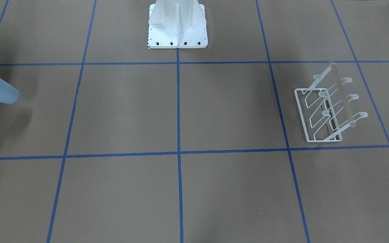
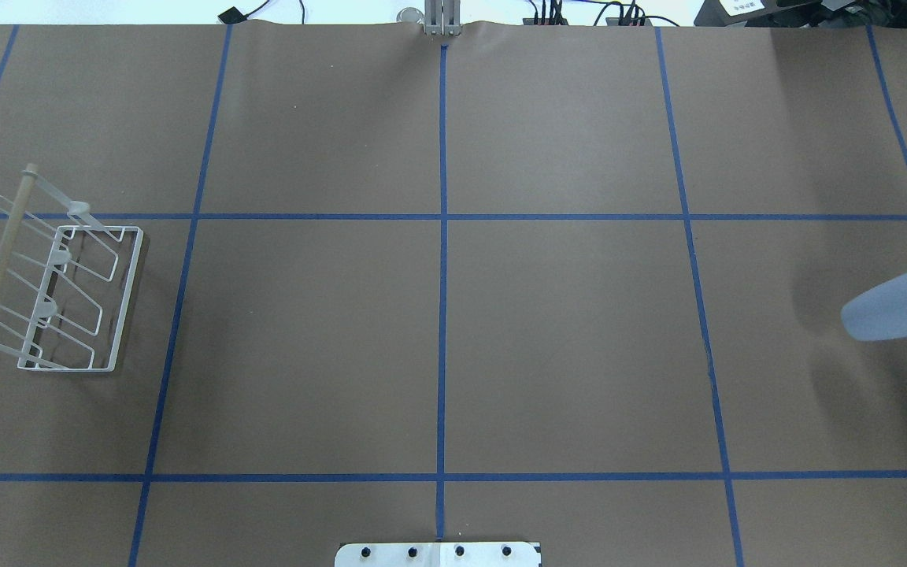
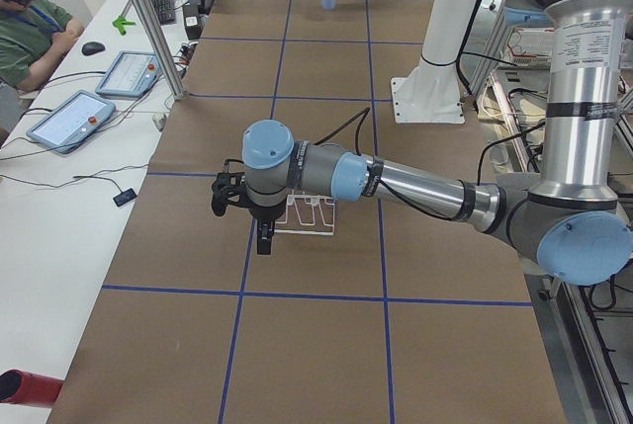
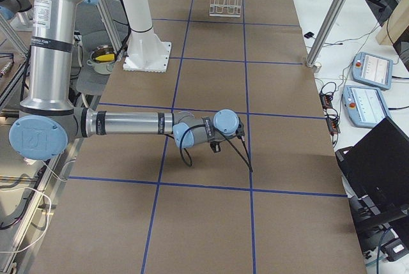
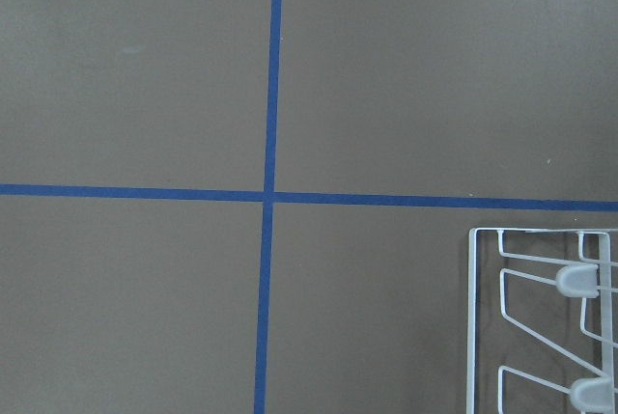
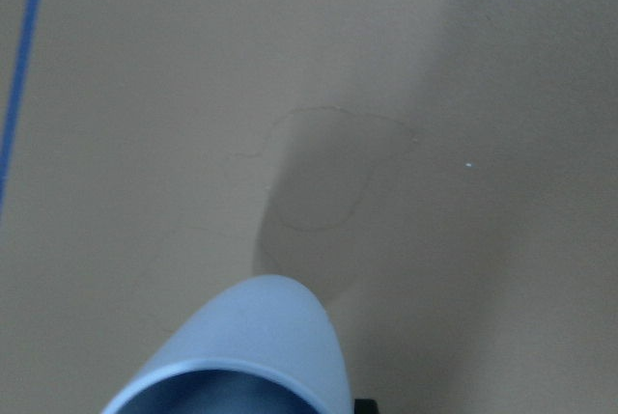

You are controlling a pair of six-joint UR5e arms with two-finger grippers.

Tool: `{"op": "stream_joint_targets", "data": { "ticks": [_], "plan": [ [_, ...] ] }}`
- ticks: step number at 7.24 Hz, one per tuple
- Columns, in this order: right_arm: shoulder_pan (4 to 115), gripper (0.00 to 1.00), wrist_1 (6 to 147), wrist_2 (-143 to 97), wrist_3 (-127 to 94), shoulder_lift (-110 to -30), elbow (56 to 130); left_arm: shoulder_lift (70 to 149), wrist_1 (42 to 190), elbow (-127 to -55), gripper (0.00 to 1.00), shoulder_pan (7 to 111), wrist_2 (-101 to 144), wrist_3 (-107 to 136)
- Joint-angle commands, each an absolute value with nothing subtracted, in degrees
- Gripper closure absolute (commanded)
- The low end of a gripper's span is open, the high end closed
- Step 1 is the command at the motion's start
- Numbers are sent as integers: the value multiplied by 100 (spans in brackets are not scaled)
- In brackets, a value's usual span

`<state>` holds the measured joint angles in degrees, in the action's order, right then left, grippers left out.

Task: Hang cup on cup holder
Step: 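Lift the blue cup with the right gripper and carry it toward the center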

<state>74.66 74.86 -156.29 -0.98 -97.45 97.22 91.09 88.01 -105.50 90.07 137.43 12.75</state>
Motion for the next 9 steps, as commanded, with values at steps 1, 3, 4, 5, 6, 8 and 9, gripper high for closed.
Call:
{"op": "stream_joint_targets", "data": {
  "ticks": [1,3,4,5,6,8,9],
  "plan": [
    [7576,100,7479,-16442,-524,-9293,9939,9666,8998,-10573,2,8808,14034,2009],
    [7602,100,7471,-16462,-2188,-8372,10273,9808,10844,-10495,2,8309,14001,3865],
    [7646,100,7427,-16453,-2606,-8071,10353,9861,11559,-10485,2,8045,13966,4755],
    [7664,100,7140,-16392,-2802,-7894,10397,9922,12045,-10529,2,7894,13966,5468],
    [7699,100,6832,-16348,-3047,-7788,10467,10079,12433,-10521,2,7658,13957,6146],
    [7673,100,5772,-15831,-4823,-7482,10670,10405,12742,-10555,2,7192,13608,7106],
    [7621,100,5191,-15681,-5713,-7340,10661,10476,13031,-10547,2,6937,13379,7563]
  ]
}}
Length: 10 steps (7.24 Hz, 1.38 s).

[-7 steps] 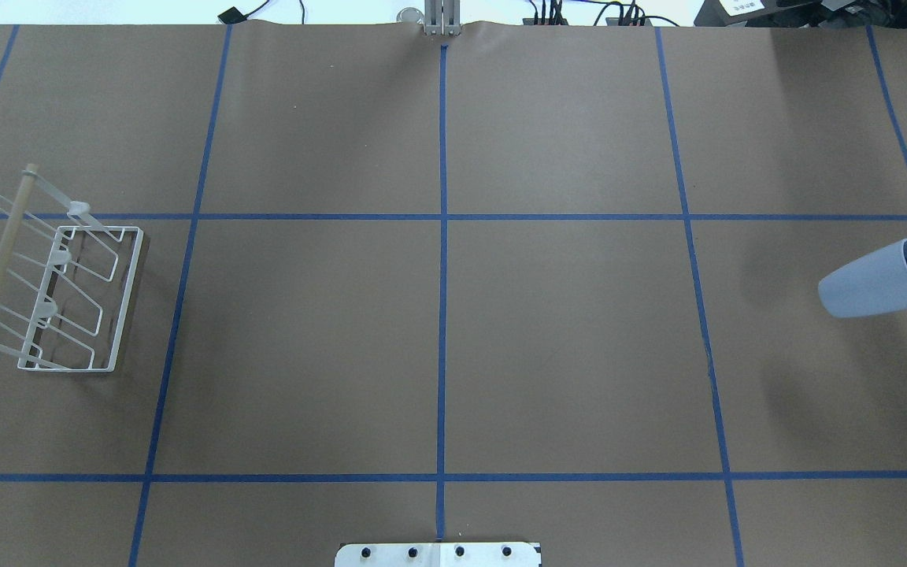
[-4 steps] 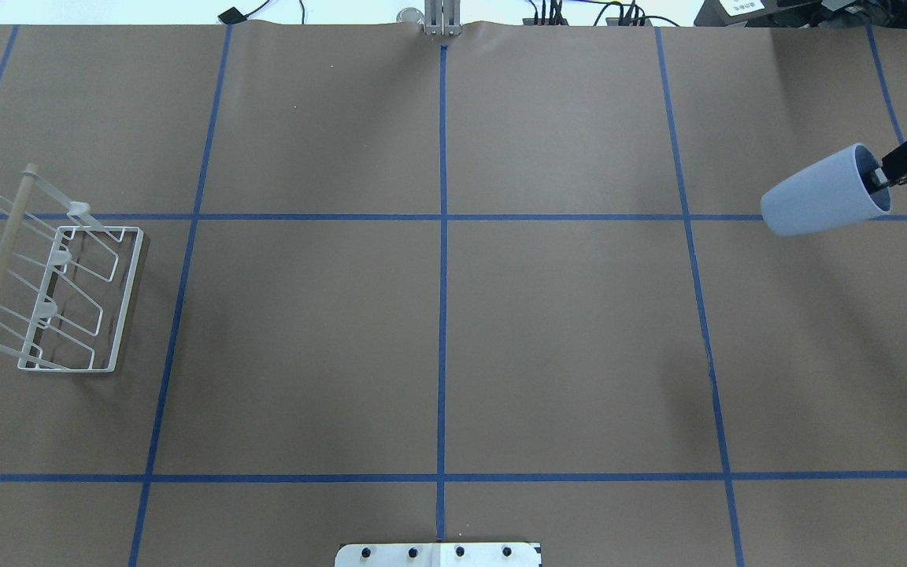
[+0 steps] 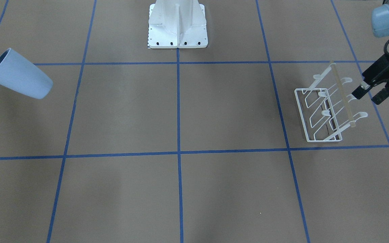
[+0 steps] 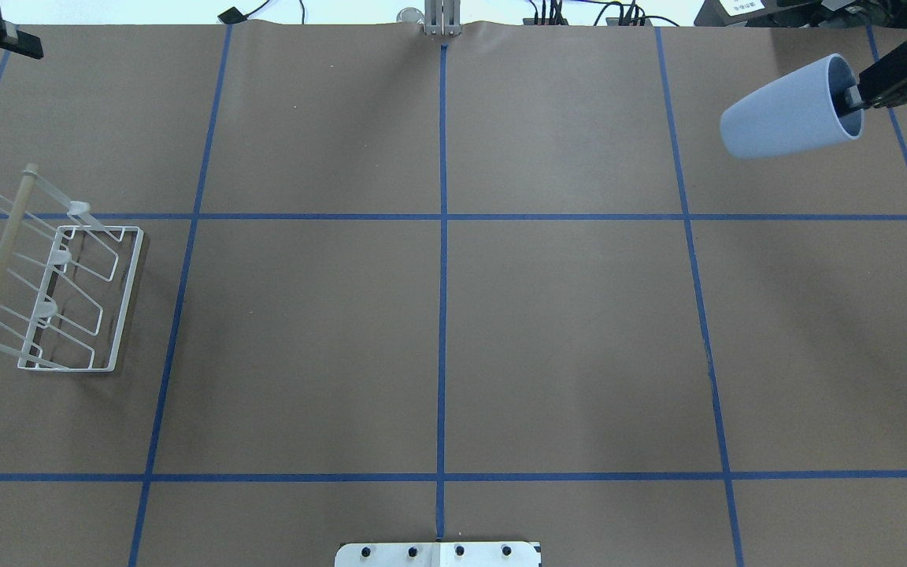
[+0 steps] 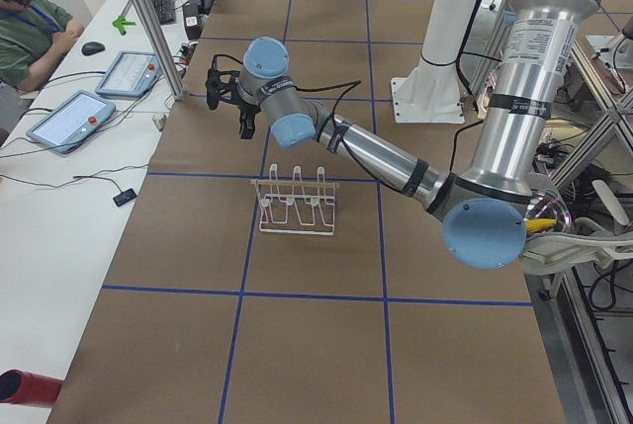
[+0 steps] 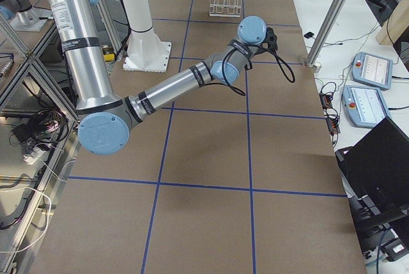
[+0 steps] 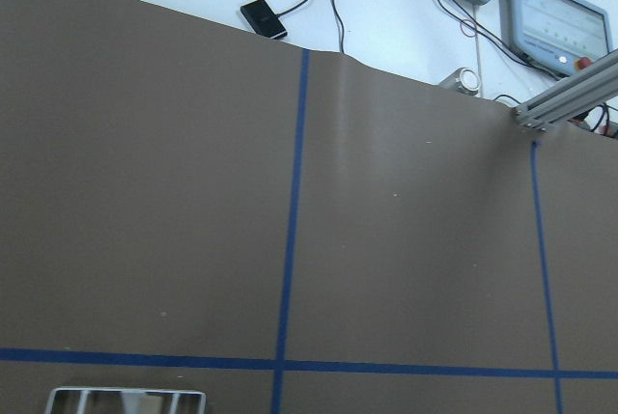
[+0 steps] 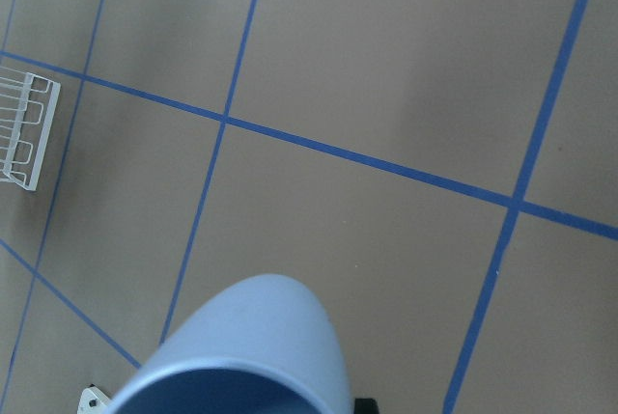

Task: Hang cup on cup holder
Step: 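Lift the blue cup with the right gripper and carry it toward the center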

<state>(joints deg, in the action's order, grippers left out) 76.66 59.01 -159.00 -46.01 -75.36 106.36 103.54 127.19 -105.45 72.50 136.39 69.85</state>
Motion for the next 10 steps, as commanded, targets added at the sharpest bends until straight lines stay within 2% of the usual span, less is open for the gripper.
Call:
{"op": "stream_joint_targets", "data": {
  "ticks": [1,7,10],
  "plan": [
    [7455,100,4629,-15523,-6400,-7269,10661,10668,13347,-10547,2,6630,13238,8211],
    [6357,100,1139,-14417,-10304,-7233,10661,12038,14755,-10547,2,4248,11050,11506],
    [5855,100,99,-13826,-11117,-7233,10652,12120,16116,-10556,2,3676,10067,12847]
  ]
}}
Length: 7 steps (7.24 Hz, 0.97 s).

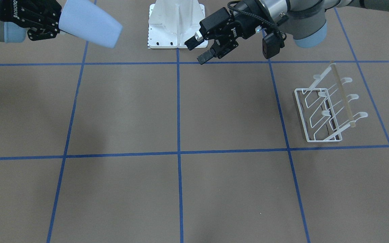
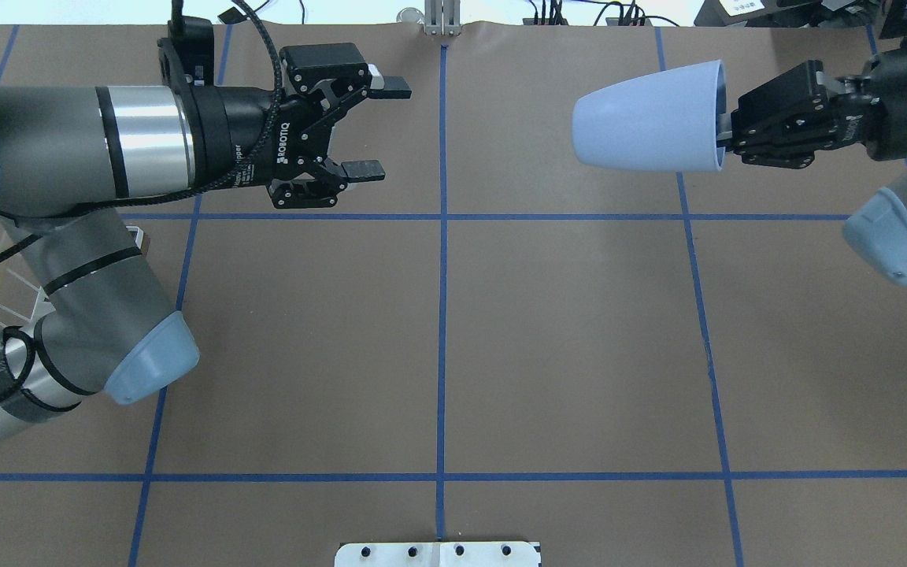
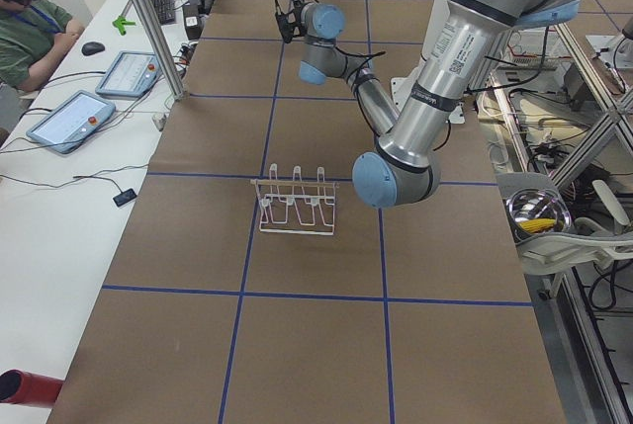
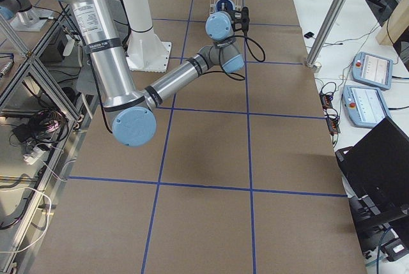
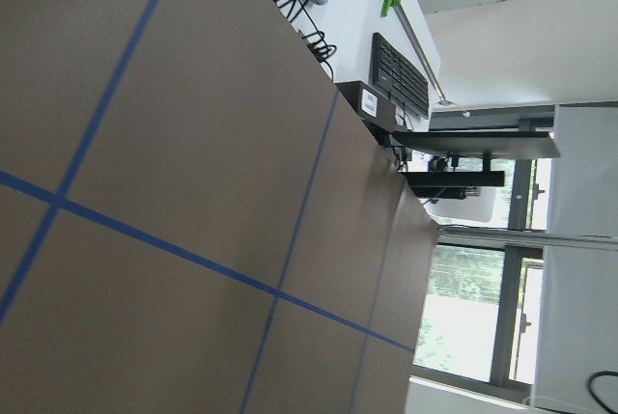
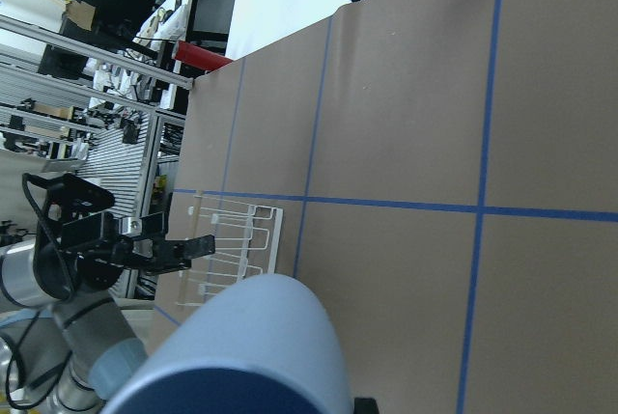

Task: Hang cup on cup holder
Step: 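Bring the open left gripper to the cup's rim while the right gripper holds it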

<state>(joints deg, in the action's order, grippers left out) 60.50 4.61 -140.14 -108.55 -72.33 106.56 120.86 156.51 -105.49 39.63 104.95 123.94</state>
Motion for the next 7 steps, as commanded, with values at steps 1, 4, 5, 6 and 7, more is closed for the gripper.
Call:
{"op": "stream_joint_targets", "data": {
  "ticks": [1,4,5,6,7],
  "plan": [
    [5680,100,-321,-13564,-11440,-7242,10652,12320,16180,-10590,2,3369,9541,13128],
    [5177,100,-1054,-13034,-11628,-7339,10652,12568,16172,-10731,2,2953,8868,13788],
    [5142,100,-1055,-13025,-11628,-7330,10678,12568,16172,-10740,2,2953,8877,13799],
    [5133,100,-1063,-13025,-11628,-7330,10696,12568,16172,-10732,2,2953,8877,13790],
    [5124,100,-1211,-12982,-11628,-7330,10661,12568,16172,-10723,2,2953,8868,13790]
  ]
}}
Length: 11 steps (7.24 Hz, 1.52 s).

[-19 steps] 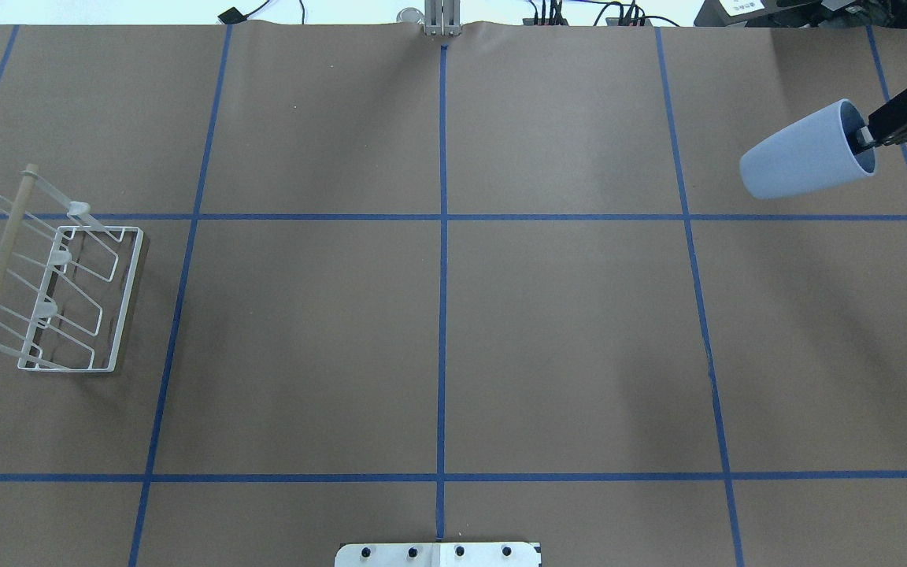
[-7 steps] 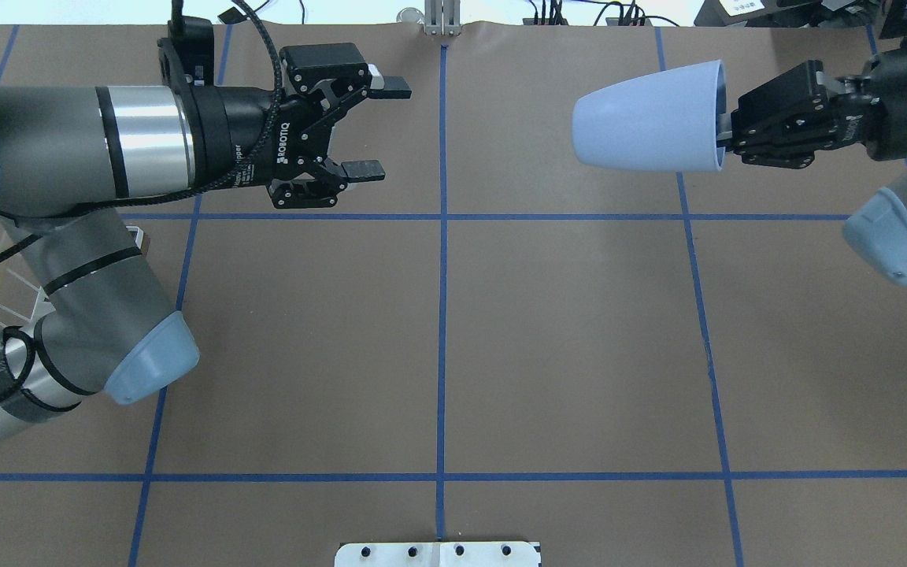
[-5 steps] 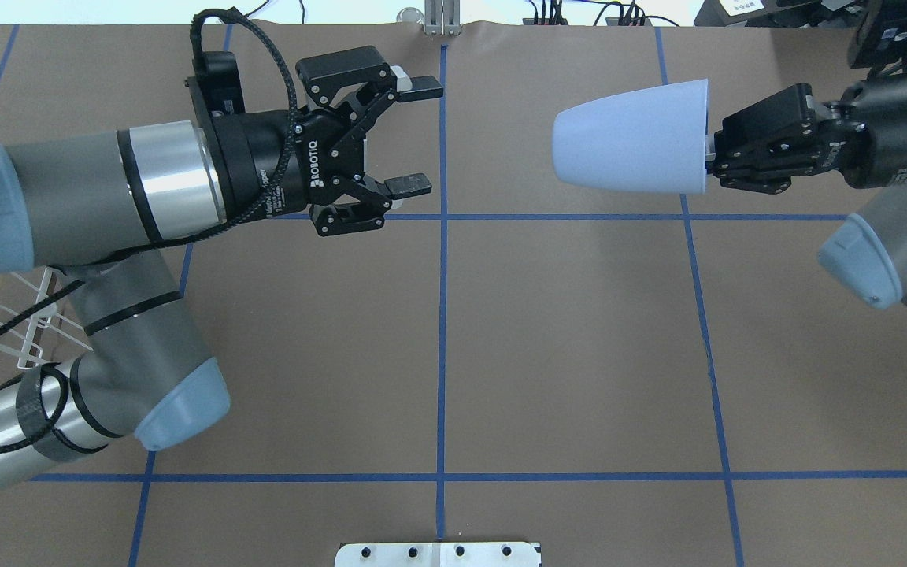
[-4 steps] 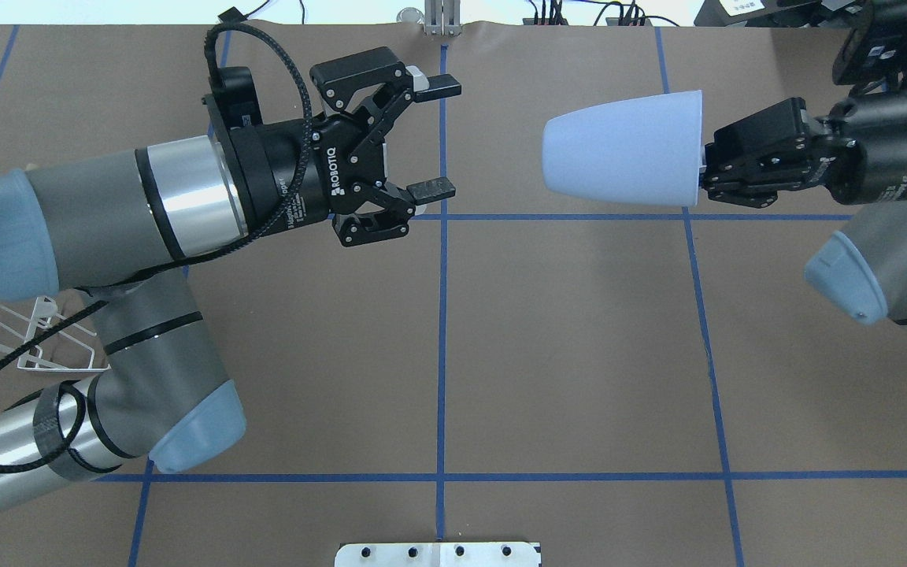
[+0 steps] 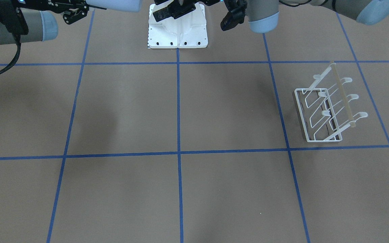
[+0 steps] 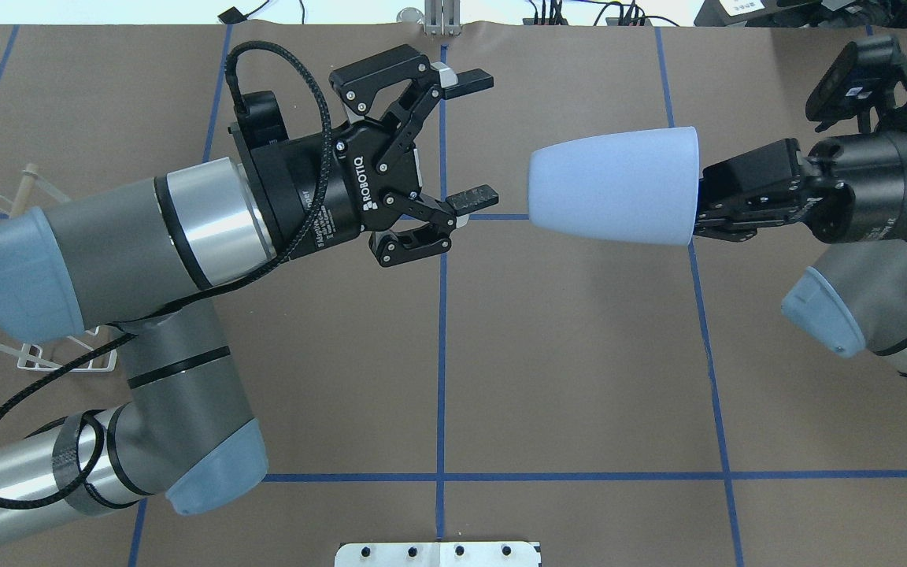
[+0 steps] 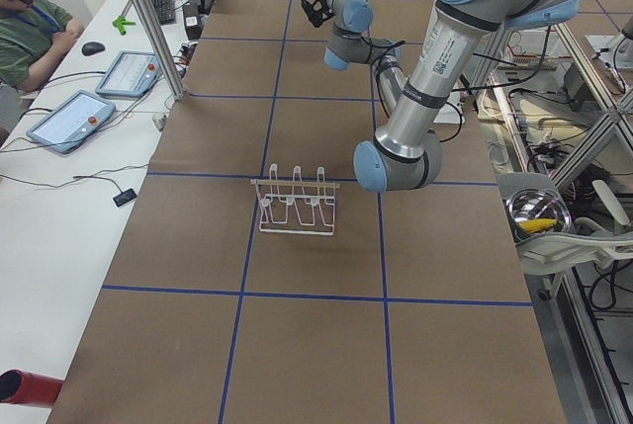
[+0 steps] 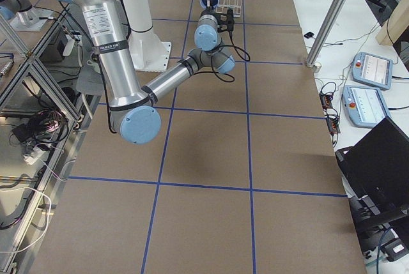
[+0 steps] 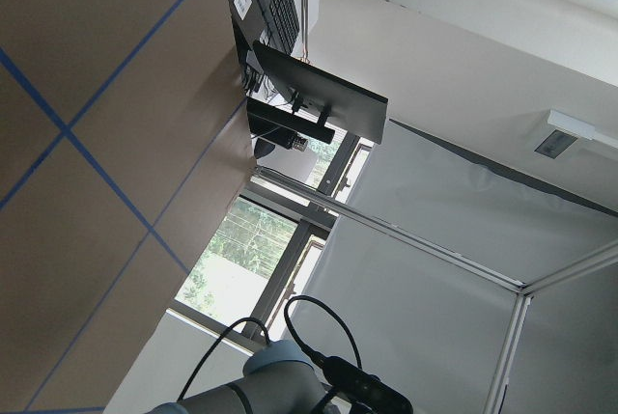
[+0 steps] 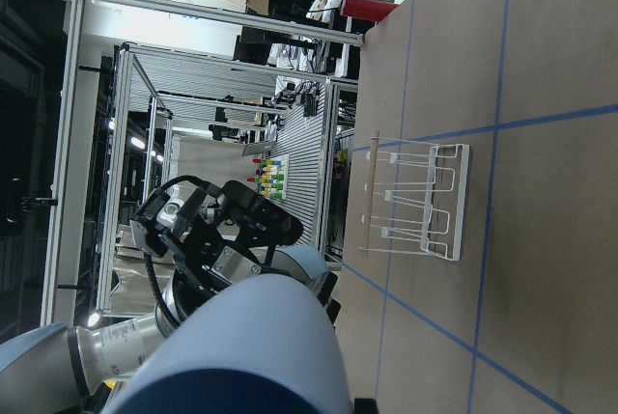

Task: Hang cup on cup holder
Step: 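Bring the open left gripper to the cup's rim while the right gripper holds it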

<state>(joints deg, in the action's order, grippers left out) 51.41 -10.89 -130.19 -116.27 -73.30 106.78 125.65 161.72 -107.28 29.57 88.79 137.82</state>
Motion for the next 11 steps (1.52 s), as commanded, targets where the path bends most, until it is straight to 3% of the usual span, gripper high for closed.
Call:
{"op": "stream_joint_targets", "data": {
  "ticks": [1,11],
  "plan": [
    [5054,100,-1265,-12825,-11628,-7330,10661,12568,16163,-10723,2,2936,8868,13799],
    [4913,100,-1266,-12806,-11628,-7330,10687,12806,16110,-10723,2,2646,8859,14124]
  ]
}}
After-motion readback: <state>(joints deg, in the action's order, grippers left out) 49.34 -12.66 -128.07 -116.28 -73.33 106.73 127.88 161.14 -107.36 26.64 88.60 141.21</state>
